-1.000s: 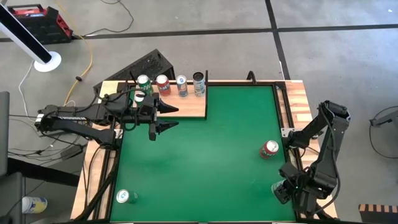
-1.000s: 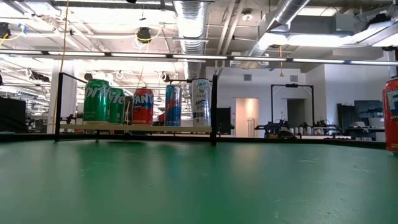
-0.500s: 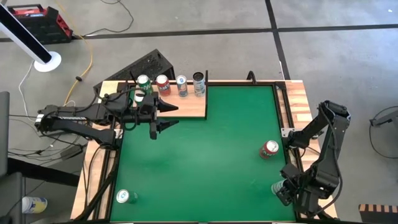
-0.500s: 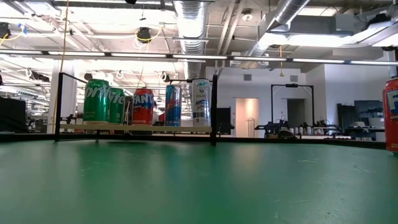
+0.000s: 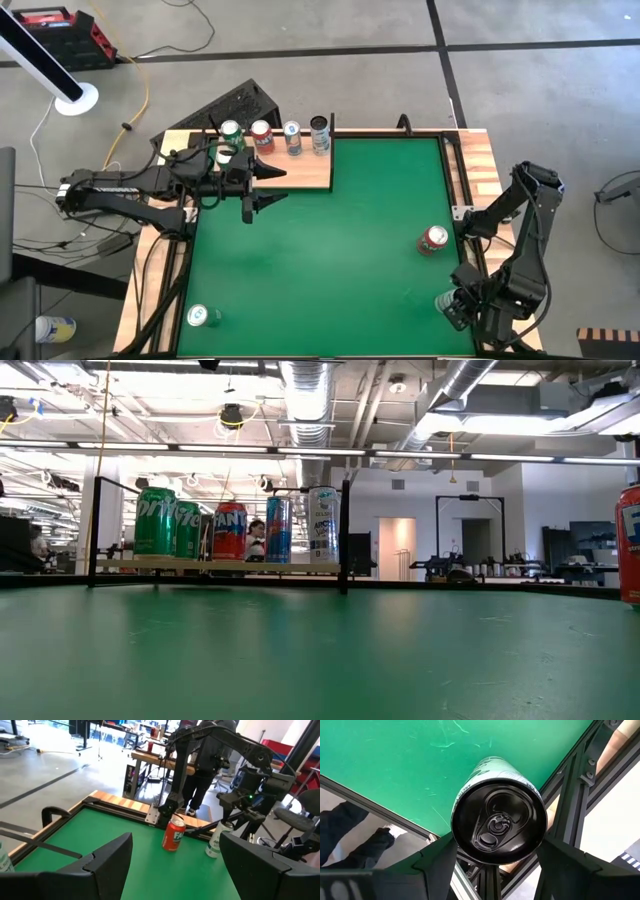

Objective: Place canned beverage on shelf
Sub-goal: Put the white and blue soda can on the shelf aligned with the other white and blue soda can

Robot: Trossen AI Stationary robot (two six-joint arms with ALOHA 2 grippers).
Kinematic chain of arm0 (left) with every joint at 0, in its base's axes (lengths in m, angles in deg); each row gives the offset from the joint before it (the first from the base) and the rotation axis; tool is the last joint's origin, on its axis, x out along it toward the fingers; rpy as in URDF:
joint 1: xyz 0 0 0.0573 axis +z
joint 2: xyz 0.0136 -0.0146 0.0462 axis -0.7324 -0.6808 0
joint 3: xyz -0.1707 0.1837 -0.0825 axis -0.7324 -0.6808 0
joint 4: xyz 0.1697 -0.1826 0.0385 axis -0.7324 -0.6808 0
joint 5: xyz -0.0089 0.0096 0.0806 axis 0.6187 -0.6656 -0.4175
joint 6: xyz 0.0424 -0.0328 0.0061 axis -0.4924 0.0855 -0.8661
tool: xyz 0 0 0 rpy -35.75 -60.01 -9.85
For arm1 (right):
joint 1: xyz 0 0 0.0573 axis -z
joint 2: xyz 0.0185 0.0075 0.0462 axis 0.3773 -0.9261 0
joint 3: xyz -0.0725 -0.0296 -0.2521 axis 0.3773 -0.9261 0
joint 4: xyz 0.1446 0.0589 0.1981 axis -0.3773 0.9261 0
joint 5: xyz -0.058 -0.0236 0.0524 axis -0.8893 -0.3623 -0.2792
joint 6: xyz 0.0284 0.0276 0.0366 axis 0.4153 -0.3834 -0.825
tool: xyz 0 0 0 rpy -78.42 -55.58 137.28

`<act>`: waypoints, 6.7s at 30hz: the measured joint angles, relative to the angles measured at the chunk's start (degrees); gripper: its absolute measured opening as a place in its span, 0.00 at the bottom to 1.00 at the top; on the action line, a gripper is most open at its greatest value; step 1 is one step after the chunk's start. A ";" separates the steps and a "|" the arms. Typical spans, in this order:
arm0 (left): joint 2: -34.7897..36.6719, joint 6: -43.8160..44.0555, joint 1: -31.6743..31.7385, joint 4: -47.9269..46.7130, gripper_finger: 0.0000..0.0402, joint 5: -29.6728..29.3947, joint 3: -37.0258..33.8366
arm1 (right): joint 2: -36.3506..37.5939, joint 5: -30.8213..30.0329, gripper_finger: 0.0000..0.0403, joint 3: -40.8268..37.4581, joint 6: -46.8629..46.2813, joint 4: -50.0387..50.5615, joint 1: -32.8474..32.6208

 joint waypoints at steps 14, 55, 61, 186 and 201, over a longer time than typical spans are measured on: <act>-2.91 0.58 0.00 0.26 0.71 1.09 0.04 | 0.00 -1.50 0.71 0.02 -0.26 1.42 0.33; -2.88 0.02 0.00 1.01 0.71 1.93 0.04 | -0.07 -5.89 0.82 -0.07 -1.51 2.74 0.70; -2.88 0.02 0.00 1.03 0.71 1.91 0.02 | -0.07 -5.87 0.77 -0.07 -1.49 2.53 0.70; 1.17 -7.58 22.05 -8.15 0.71 12.79 0.00 | -43.12 3.59 0.72 62.29 162.17 3.71 87.29; 1.17 -7.37 22.05 -8.07 0.71 12.78 0.00 | -43.12 3.44 0.77 62.27 159.99 3.35 87.17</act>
